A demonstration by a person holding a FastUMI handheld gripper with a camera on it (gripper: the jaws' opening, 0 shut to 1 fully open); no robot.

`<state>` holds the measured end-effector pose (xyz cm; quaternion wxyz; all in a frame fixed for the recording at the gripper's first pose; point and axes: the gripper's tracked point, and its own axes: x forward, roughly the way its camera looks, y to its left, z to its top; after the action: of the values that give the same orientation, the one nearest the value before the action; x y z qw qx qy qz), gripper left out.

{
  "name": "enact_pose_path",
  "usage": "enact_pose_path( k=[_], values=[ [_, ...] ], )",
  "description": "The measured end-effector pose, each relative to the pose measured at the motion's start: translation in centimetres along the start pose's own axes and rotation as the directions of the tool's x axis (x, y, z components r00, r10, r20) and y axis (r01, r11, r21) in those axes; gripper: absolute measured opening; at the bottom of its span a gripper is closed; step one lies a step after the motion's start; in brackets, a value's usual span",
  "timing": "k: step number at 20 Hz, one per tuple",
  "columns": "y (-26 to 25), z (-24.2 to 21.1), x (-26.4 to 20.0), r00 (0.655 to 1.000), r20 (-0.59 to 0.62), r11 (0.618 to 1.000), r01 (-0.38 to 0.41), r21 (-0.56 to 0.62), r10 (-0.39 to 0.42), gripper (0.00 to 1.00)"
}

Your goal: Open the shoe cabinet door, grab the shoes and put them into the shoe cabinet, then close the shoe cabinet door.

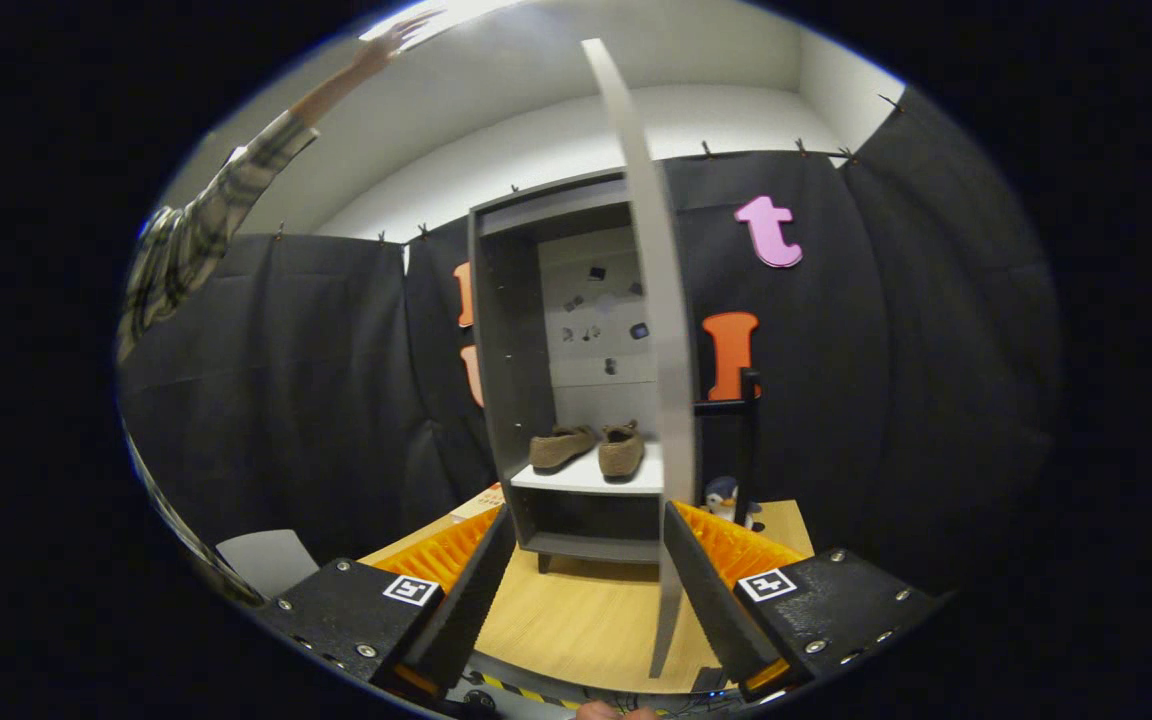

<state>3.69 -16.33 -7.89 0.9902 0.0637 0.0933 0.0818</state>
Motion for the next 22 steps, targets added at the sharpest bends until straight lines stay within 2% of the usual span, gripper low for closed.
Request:
enact_pose_path(
  k=[3, 8, 22],
  values=[
    [-3.7, 1.7, -0.7, 0.998, 0.046, 0.997, 0.033, 0.065, -0.036, 0.94],
    [-8.0, 2.0, 1.7, 0.992, 0.036, 0.992, 0.12, -0.047, -0.118, 0.95],
    [-2.7, 0.6, 4.9, 0.999, -0.031, 0.999, 0.018, -0.042, -0.019, 0.93]
  ],
)
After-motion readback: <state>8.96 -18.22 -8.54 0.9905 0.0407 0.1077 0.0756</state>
